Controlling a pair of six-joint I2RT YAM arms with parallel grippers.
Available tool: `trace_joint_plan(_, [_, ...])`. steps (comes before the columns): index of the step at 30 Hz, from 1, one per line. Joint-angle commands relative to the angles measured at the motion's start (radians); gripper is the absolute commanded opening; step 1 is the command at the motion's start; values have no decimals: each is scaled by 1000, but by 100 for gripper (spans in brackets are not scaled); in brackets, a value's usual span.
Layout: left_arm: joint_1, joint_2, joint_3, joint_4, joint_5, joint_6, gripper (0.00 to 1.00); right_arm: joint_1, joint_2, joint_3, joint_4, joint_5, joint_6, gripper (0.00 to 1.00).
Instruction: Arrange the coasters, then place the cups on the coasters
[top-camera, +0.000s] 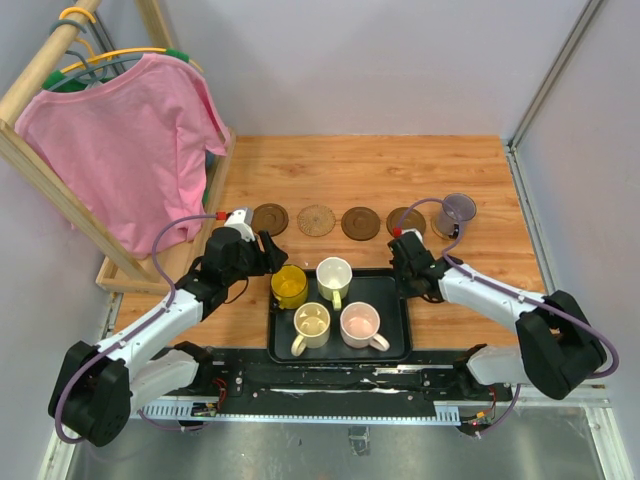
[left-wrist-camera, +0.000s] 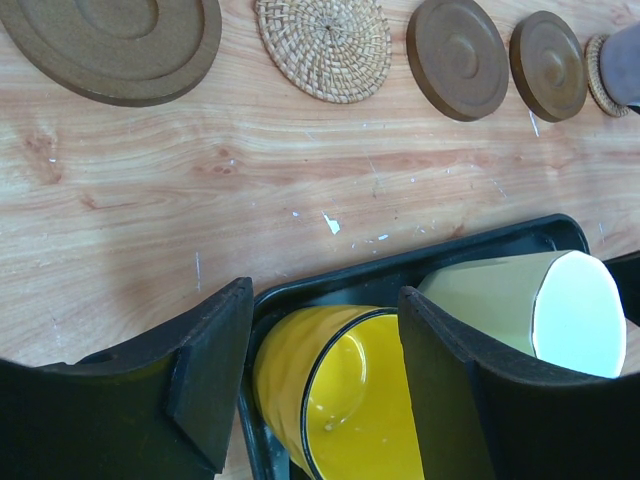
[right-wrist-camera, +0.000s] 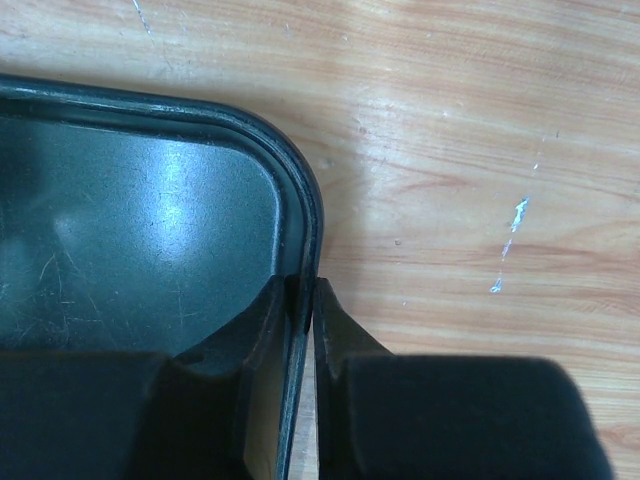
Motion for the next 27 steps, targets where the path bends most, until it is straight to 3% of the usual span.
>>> trace_joint_plan(1, [-6,-13,-5,11,5,0,64,33,-18,-6,-72,-1,9,8])
trace_joint_plan(7, [-7,-20,-7,7,5,0,64,41,-33,-5,-95,16,22,11])
trace_joint_plan(10, [-6,-21,-8,8,2,0,64,44,-40,-4,-101,35,24,30])
trace_joint_plan(16, [-6,-20,-7,8,-1,3,64,47,-78,23,-141,100,28,53])
trace_joint_plan(22, [-6,-23,-1,8,-4,4,65,58,-177,90,-213,139,15,67])
trace_joint_plan(27, [-6,-23,1,8,-2,6,65,80,-302,109,-257,66,-25,86])
